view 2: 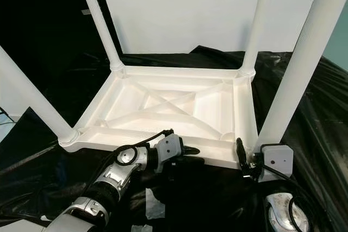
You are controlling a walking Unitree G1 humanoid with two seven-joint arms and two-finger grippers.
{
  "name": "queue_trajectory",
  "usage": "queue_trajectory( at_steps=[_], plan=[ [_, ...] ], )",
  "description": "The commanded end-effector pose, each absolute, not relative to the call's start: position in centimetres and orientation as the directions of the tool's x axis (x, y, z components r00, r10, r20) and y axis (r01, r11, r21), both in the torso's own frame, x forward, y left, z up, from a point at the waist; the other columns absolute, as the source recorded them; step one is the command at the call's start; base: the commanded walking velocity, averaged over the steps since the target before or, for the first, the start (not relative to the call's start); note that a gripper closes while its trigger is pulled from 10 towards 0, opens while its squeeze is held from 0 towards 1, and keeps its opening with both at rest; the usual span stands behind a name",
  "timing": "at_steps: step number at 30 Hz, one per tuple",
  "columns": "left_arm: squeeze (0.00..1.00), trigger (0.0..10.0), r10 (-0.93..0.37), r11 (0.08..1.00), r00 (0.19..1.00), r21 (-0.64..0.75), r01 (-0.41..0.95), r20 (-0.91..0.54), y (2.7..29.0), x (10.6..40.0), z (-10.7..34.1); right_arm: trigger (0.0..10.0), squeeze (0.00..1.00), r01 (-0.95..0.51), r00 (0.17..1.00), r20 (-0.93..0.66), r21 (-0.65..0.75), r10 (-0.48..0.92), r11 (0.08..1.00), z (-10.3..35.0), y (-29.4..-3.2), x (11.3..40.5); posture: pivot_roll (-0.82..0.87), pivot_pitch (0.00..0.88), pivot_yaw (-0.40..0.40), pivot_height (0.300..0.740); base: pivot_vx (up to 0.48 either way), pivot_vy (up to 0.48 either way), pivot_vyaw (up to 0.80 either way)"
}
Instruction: Building children table
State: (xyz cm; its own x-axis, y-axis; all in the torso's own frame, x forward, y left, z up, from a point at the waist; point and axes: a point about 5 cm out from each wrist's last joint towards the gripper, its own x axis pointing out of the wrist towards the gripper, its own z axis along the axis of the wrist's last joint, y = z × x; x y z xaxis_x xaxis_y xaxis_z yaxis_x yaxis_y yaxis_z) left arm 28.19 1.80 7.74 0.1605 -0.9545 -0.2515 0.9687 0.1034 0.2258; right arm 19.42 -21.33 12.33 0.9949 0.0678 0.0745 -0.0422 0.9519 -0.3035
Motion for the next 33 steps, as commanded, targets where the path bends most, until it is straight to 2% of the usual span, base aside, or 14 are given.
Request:
queue_trajectory(
  at_steps=[1, 10, 11, 17, 18, 19, 21, 22, 23, 27, 28, 30, 31, 33],
  plan=[
    [0.00, 10.0, -0.897, 0.244, 0.286, 0.161, 0.956, -0.338, 2.3, 27.3, 4.6, 0.0, 0.00, -0.123, 0.987, 0.066, -0.290, 0.148, 0.949, 12.7, -20.8, 19.2, -0.16, 0.000, 0.068, 0.740, 0.000, 0.000, 0.00],
    [0.00, 10.0, -0.897, 0.244, 0.286, 0.162, 0.956, -0.338, 2.4, 27.4, 4.6, 0.0, 0.00, -0.181, 0.983, -0.016, -0.225, 0.182, 0.957, 11.7, -20.6, 18.3, -0.16, 0.000, 0.069, 0.740, 0.000, 0.000, 0.00],
    [0.00, 10.0, -0.896, 0.245, 0.288, 0.163, 0.956, -0.338, 2.4, 27.4, 4.6, 0.0, 0.00, -0.093, 0.995, -0.067, -0.253, 0.078, 0.963, 10.5, -20.1, 18.2, -0.16, 0.000, 0.068, 0.740, 0.000, 0.000, 0.00],
    [0.00, 10.0, -0.896, 0.245, 0.288, 0.164, 0.955, -0.339, 2.5, 27.5, 4.7, 0.0, 0.00, 0.083, 0.992, -0.068, -0.269, -0.104, 0.960, 9.6, -20.1, 18.2, -0.16, 0.000, 0.069, 0.740, 0.000, 0.000, 0.00],
    [0.00, 10.0, -0.896, 0.243, 0.286, 0.165, 0.956, -0.340, 2.4, 27.5, 4.7, 0.0, 0.00, 0.162, 0.983, -0.035, -0.286, -0.180, 0.944, 9.6, -20.3, 18.2, -0.16, 0.000, 0.071, 0.740, 0.000, 0.000, 0.00],
    [0.00, 10.0, -0.896, 0.243, 0.286, 0.165, 0.956, -0.340, 2.4, 27.5, 4.7, 0.0, 0.00, 0.162, 0.983, -0.035, -0.286, -0.180, 0.944, 9.6, -20.3, 18.2, -0.16, 0.000, 0.071, 0.740, 0.000, 0.000, 0.00],
    [0.00, 10.0, -0.897, 0.241, 0.285, 0.165, 0.956, -0.339, 2.3, 27.5, 4.7, 0.0, 0.00, 0.289, 0.955, 0.020, -0.292, -0.297, 0.912, 9.4, -20.8, 18.0, -0.15, 0.000, 0.070, 0.740, 0.000, 0.000, 0.00],
    [0.00, 10.0, -0.897, 0.241, 0.285, 0.165, 0.956, -0.339, 2.3, 27.5, 4.7, 0.0, 0.00, 0.289, 0.955, 0.020, -0.292, -0.297, 0.912, 9.4, -20.8, 18.0, -0.15, 0.000, 0.070, 0.740, 0.000, 0.000, 0.00],
    [0.00, 10.0, -0.897, 0.242, 0.285, 0.166, 0.956, -0.338, 2.3, 27.5, 4.7, 0.0, 0.00, 0.356, 0.932, 0.040, -0.278, -0.360, 0.892, 9.1, -21.1, 17.9, -0.15, 0.000, 0.070, 0.740, 0.000, 0.000, 0.00],
    [0.00, 10.0, -0.896, 0.244, 0.288, 0.168, 0.955, -0.338, 2.4, 27.5, 4.7, 0.0, 0.00, 0.365, 0.929, 0.039, -0.265, -0.368, 0.893, 9.1, -21.0, 18.1, -0.14, 0.000, 0.067, 0.740, 0.000, 0.000, 0.00],
    [0.00, 10.0, -0.895, 0.245, 0.289, 0.169, 0.955, -0.338, 2.4, 27.5, 4.7, 0.7, 0.00, 0.345, 0.937, 0.036, -0.258, -0.348, 0.902, 9.1, -20.7, 18.3, -0.14, 0.000, 0.067, 0.740, 0.000, 0.000, 0.00],
    [0.00, 10.0, -0.895, 0.246, 0.291, 0.169, 0.954, -0.339, 2.5, 27.5, 4.7, 0.7, 0.00, 0.327, 0.944, 0.035, -0.256, -0.329, 0.910, 9.2, -20.4, 18.5, -0.14, 0.000, 0.067, 0.740, 0.000, 0.000, 0.00],
    [0.00, 10.0, -0.894, 0.247, 0.292, 0.169, 0.954, -0.340, 2.5, 27.5, 4.7, 10.0, 0.00, 0.311, 0.949, 0.035, -0.265, -0.313, 0.913, 9.3, -20.1, 18.6, -0.14, 0.000, 0.065, 0.740, 0.000, 0.000, 0.00],
    [0.00, 10.0, -0.894, 0.248, 0.292, 0.169, 0.954, -0.341, 2.6, 27.5, 4.7, 10.0, 0.00, 0.289, 0.956, 0.035, -0.268, -0.291, 0.919, 9.4, -20.0, 18.7, -0.14, 0.000, 0.063, 0.740, 0.000, 0.000, 0.00]
  ],
)
